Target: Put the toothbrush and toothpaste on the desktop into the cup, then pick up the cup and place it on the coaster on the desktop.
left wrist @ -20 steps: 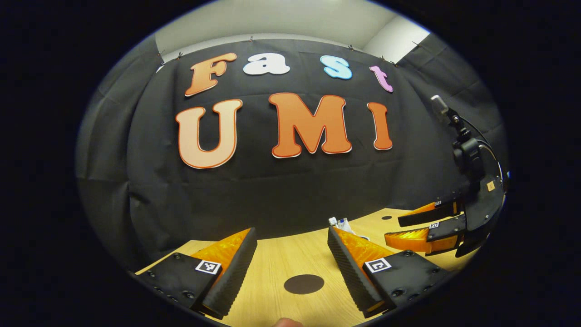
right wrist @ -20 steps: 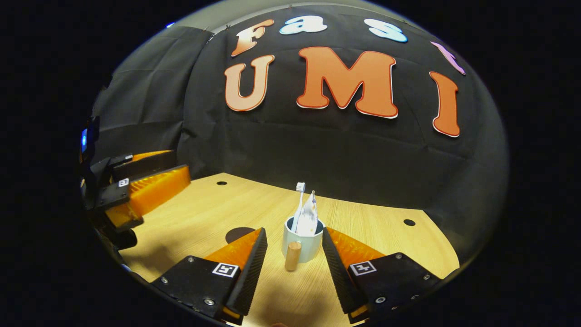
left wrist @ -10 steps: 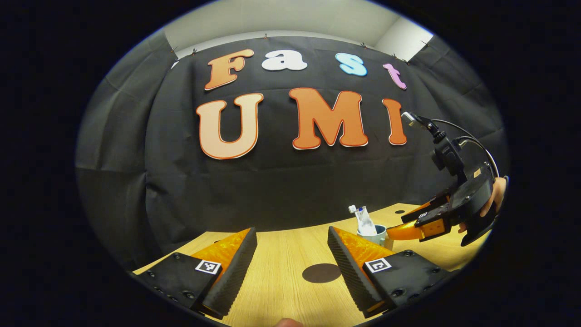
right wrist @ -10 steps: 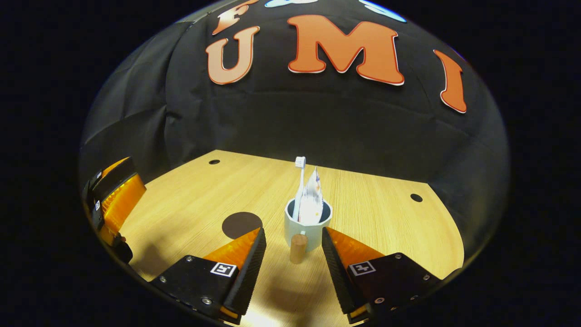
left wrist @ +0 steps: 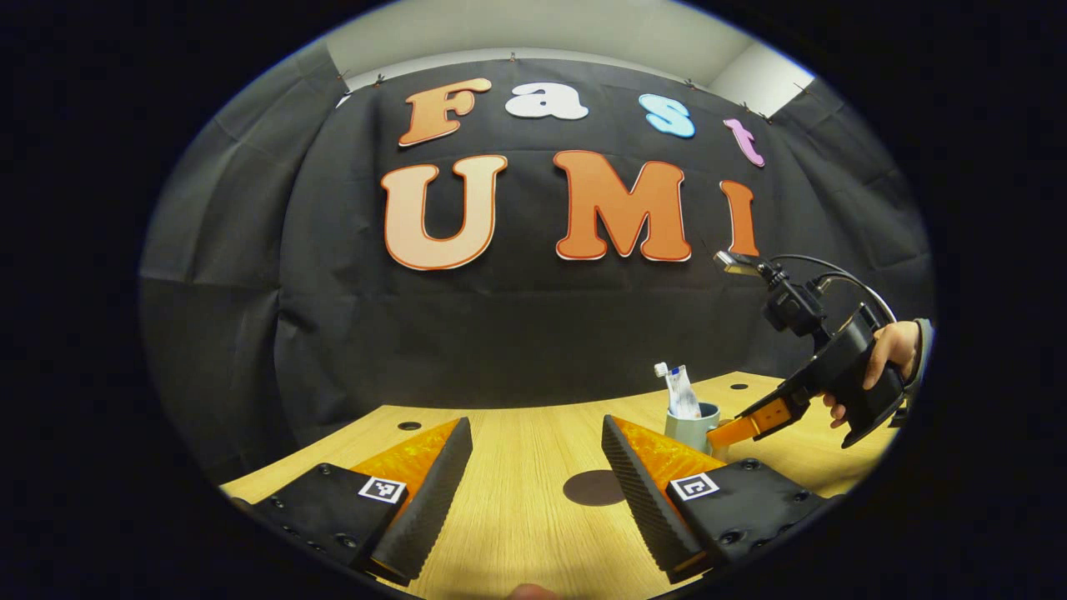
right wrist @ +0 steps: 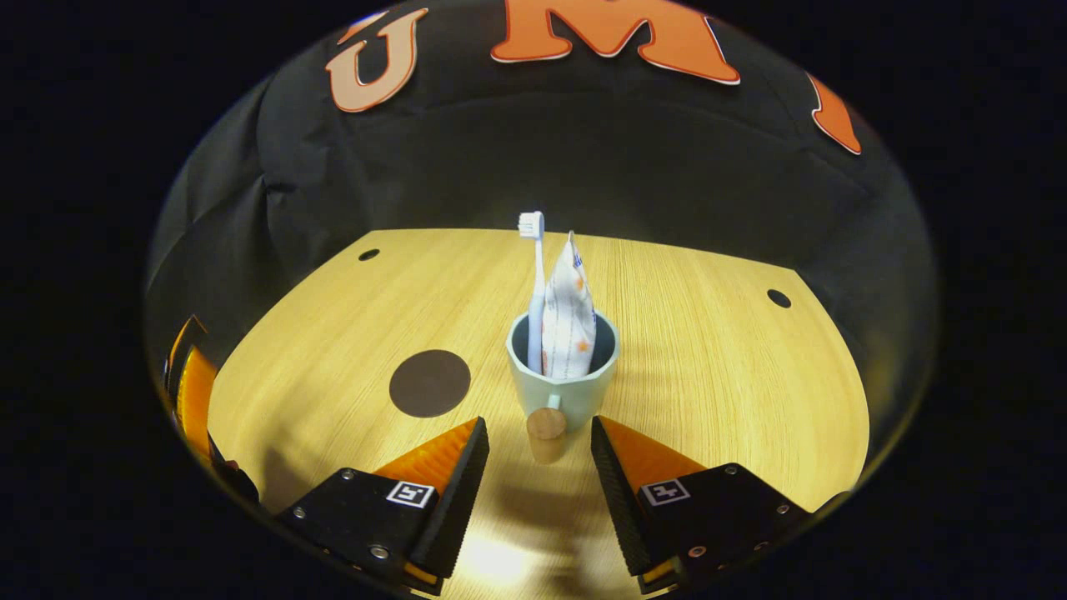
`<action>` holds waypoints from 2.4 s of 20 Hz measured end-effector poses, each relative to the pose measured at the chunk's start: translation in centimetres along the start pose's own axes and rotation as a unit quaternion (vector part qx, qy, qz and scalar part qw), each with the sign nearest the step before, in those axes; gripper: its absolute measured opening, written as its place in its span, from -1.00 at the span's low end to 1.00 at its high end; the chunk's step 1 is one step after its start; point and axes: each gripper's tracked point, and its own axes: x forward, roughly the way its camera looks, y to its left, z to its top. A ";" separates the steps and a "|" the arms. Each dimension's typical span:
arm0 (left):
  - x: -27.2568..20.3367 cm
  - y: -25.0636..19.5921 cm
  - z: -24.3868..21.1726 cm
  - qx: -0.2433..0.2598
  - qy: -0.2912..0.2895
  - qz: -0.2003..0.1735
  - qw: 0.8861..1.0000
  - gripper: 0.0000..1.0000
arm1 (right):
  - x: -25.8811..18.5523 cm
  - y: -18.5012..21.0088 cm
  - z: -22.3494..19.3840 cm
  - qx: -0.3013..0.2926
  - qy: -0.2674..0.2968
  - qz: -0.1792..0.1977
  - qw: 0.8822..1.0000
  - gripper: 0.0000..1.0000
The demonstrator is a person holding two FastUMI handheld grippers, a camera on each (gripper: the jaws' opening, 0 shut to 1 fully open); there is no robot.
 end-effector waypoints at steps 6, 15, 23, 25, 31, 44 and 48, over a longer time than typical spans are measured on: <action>-0.8 2.8 -2.5 -0.021 0.012 0.021 0.999 1.00 | 2.4 -0.8 -1.0 0.012 0.069 -0.022 0.997 0.48; -1.8 3.9 -3.1 -0.068 0.006 0.025 0.997 0.96 | 4.2 -1.2 -0.4 0.011 0.107 -0.050 0.993 0.19; -2.0 4.0 -2.8 -0.066 0.002 0.027 0.997 0.97 | 5.4 -1.5 -2.9 0.027 0.140 -0.051 0.989 -0.42; -2.2 4.2 -2.7 -0.064 0.004 0.030 0.997 0.96 | 5.2 -1.5 -2.8 0.030 0.136 -0.050 0.989 -0.46; -2.3 4.2 -2.9 -0.063 0.010 0.032 0.997 0.96 | 5.4 -1.7 -2.8 0.022 0.121 -0.045 0.991 -0.53; -2.5 2.7 -2.5 -0.047 0.013 0.024 0.999 0.94 | 6.2 -2.2 -2.1 0.004 0.075 -0.005 0.997 -0.54; -2.7 2.3 -2.4 -0.046 0.014 0.021 0.999 0.94 | 6.5 -2.5 -1.8 -0.014 0.069 0.004 0.998 -0.54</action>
